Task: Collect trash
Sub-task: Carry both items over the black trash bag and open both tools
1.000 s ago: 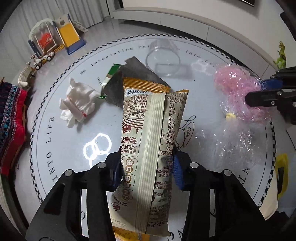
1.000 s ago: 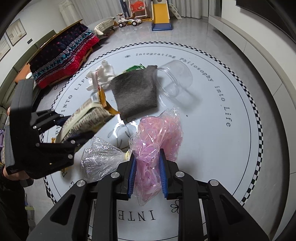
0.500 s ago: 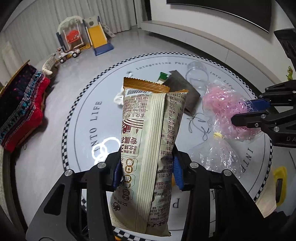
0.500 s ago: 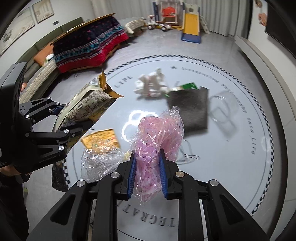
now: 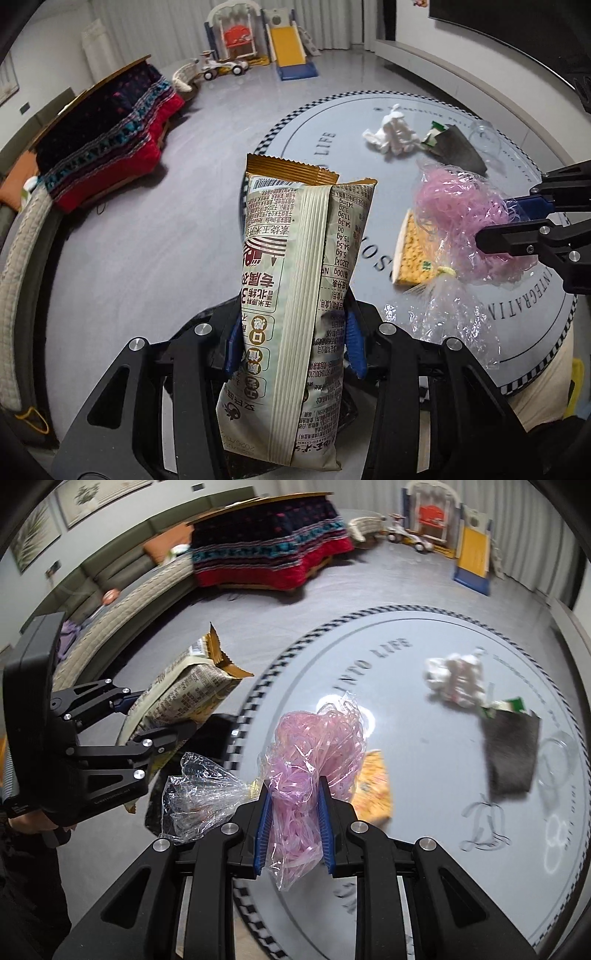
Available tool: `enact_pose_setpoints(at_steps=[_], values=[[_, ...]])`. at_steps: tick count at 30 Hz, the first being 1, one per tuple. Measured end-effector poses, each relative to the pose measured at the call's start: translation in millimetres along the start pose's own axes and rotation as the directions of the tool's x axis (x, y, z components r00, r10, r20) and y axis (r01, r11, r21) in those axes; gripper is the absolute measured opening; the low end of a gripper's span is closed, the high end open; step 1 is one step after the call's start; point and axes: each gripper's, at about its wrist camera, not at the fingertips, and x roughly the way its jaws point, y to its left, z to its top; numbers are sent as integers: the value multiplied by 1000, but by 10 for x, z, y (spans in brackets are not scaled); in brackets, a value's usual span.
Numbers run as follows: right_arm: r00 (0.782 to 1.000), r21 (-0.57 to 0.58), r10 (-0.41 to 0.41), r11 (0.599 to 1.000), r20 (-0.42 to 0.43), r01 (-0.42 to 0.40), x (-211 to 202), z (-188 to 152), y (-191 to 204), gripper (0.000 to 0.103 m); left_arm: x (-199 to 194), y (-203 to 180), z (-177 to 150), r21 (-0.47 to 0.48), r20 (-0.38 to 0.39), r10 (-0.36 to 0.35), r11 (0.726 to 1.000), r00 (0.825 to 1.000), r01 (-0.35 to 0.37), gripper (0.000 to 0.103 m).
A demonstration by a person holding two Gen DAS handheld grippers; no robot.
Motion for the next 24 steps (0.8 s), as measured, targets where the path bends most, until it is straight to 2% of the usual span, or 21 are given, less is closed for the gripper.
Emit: enact_pose_setpoints(at_steps=[6,14,15,17,18,19,21,24], values=[[996,-100,80,991,-47,-85,316,83,589,25,-17,521,-565,-142,-43,54,988,998,-60,44],[978,-170,153,970,-141,-176,809,139,1133,25,37,1050,-1250,-316,-126,80,942,989,-117,44],[972,-173,170,965,-160,-197,887,151,1191,28,42,1102,-1311,-332,-133,81,935,988,-121,45],[964,-182,186,958,-190,-221,995,175,1288,41,56,1219,-1412,-376,-146,91,916,985,-140,76],[965,-178,185,959,-186,-218,1025,186,1322,57,46,1281,-1455,-391,-154,127,903,980,-178,96],[968,-179,180,961,-173,-210,1047,205,1356,64,5,1333,-1489,-399,-147,168,892,975,-213,97],[968,-182,182,960,-173,-213,1053,233,1391,64,-41,1396,-1511,-416,-156,203,874,967,-250,97],[970,-184,177,961,-164,-207,1035,250,1403,64,-64,1429,-1517,-426,-149,202,871,968,-247,97]])
